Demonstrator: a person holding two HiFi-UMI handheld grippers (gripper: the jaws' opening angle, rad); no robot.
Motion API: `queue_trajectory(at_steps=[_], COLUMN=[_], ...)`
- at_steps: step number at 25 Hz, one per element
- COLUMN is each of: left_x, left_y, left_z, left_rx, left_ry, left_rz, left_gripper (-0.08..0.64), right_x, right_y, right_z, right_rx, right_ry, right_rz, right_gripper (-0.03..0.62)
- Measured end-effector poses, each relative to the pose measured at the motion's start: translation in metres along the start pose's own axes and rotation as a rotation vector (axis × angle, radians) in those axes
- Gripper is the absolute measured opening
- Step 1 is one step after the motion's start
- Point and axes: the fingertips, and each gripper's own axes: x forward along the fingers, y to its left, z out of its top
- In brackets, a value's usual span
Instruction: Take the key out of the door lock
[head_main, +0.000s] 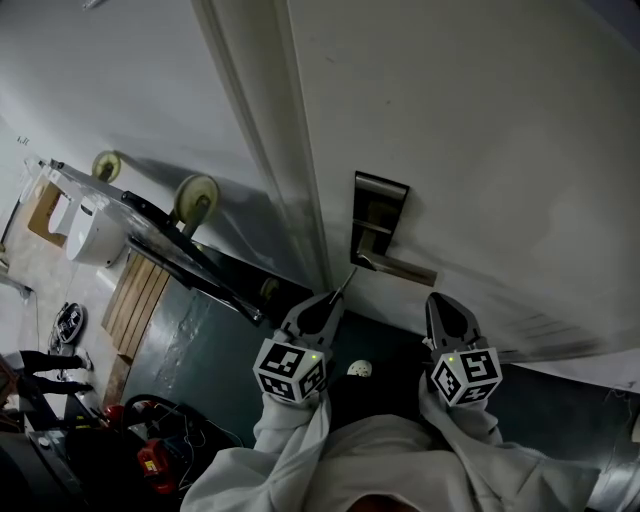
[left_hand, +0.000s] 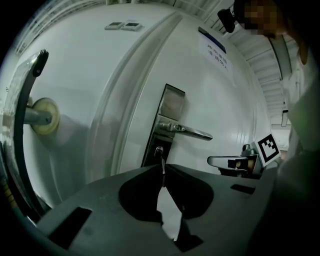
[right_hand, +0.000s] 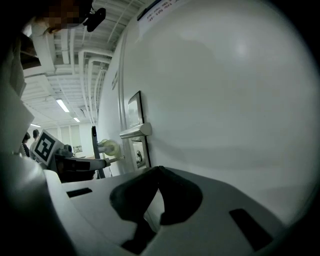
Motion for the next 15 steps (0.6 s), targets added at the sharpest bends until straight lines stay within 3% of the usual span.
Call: queue_trajectory(at_steps=[15], left_x=[0.0067], left_y=[-0.0094], left_z=[-0.007], left_rx=[-0.041], left_ry=[0.02], left_rz=[-0.01], left_gripper=[0.026], right_x=[-0.0032], right_y=[0.0001], right_z=[-0.0051], right_rx=[-0.004], right_ry=[0.015], right_rz=[0.015], right_gripper=[0.051])
